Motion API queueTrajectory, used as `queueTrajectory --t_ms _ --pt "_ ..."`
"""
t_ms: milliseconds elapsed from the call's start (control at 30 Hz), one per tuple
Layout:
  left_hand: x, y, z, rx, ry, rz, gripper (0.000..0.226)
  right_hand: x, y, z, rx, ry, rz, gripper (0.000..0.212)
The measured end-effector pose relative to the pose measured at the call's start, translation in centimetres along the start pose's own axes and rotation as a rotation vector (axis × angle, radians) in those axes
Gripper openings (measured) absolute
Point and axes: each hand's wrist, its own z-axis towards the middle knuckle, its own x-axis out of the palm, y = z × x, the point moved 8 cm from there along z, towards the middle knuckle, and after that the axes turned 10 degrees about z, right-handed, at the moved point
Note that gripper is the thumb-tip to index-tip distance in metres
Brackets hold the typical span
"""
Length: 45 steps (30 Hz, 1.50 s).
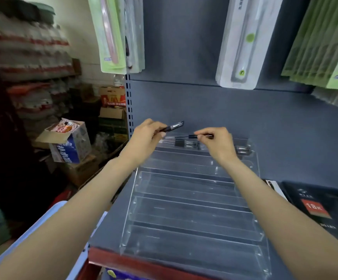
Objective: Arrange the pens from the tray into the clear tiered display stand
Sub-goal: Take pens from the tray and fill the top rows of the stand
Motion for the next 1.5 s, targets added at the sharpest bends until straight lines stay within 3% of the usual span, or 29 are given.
queueTrajectory --t_ms 367,933,1100,1367,1500 --pt "0.2 2.7 1.3 -0.005 -0.04 0.013 0.028 4.3 -0.2 1.8 -0.004 0.287 -0.241 0.02" --pt "0.7 3.6 2.0 0.014 -0.017 -0.03 0.029 7.1 -0.2 2.3 -0.043 0.396 -0.393 0.022" --pt "1.8 2.6 2.5 -0.006 0.036 -0.134 0.021 2.7 0.2 1.6 -0.073 0.253 -0.311 0.021" --pt "6.2 -4.3 5.0 0.121 0.076 -0.114 0.008 -10.3 -2.8 -0.5 -0.005 -0.159 -0.35 0.022" --pt "8.7 -8.0 6.6 0.134 0.127 -0.07 0.009 -12.5 -5.9 -1.0 0.134 -0.136 -0.307 0.035"
